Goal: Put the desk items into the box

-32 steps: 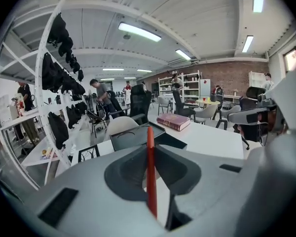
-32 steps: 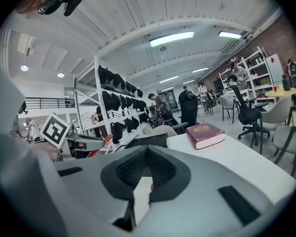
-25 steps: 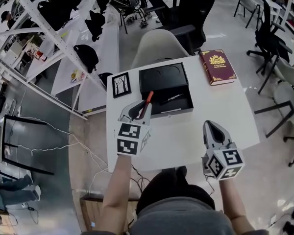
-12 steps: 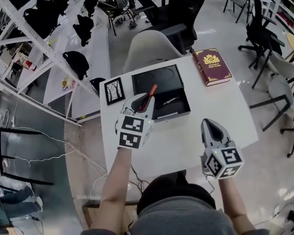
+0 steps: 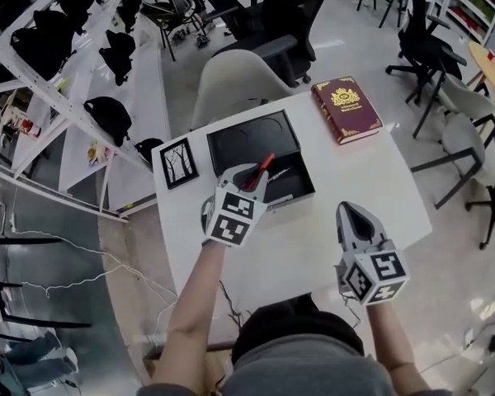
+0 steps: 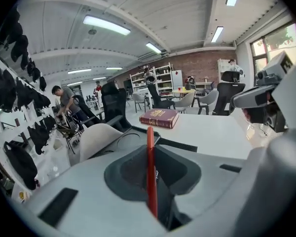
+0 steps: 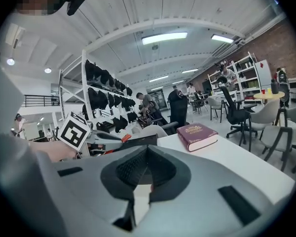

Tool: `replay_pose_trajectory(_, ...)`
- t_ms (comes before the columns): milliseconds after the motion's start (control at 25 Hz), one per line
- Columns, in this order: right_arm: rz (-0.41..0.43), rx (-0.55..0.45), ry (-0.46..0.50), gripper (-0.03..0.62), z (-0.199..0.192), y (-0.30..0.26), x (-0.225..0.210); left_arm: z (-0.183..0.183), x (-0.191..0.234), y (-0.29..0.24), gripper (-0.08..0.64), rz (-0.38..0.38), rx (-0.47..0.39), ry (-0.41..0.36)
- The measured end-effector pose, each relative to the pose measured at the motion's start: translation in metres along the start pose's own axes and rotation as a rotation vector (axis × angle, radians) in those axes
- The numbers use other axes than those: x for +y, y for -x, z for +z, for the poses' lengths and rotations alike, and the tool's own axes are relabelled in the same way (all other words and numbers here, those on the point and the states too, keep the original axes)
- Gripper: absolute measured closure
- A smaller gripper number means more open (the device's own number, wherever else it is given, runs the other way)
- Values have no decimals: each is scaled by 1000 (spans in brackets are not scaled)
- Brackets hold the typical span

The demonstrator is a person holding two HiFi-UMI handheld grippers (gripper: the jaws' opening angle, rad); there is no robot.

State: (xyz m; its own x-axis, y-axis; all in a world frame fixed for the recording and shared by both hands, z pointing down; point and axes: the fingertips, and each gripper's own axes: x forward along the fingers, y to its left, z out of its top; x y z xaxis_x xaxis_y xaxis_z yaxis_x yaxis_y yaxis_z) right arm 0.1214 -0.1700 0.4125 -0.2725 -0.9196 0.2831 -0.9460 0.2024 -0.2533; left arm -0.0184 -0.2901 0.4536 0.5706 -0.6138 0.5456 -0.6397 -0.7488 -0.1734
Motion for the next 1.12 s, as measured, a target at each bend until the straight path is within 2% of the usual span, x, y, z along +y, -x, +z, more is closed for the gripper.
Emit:
replay_pose_trajectory(240,-33,15,-17,588,-9,-5,-9,-24,-12,-25,509,-87,83,-58)
replay_pose_trajectory(520,-56,42,-29,588,-15,-10,-14,-42,-28,-44,509,-200,165,-84)
replay_pose_trajectory(1120,-75,66,-42,588,-19,-18,-17,-73,-43,-69,509,-317,301,-101)
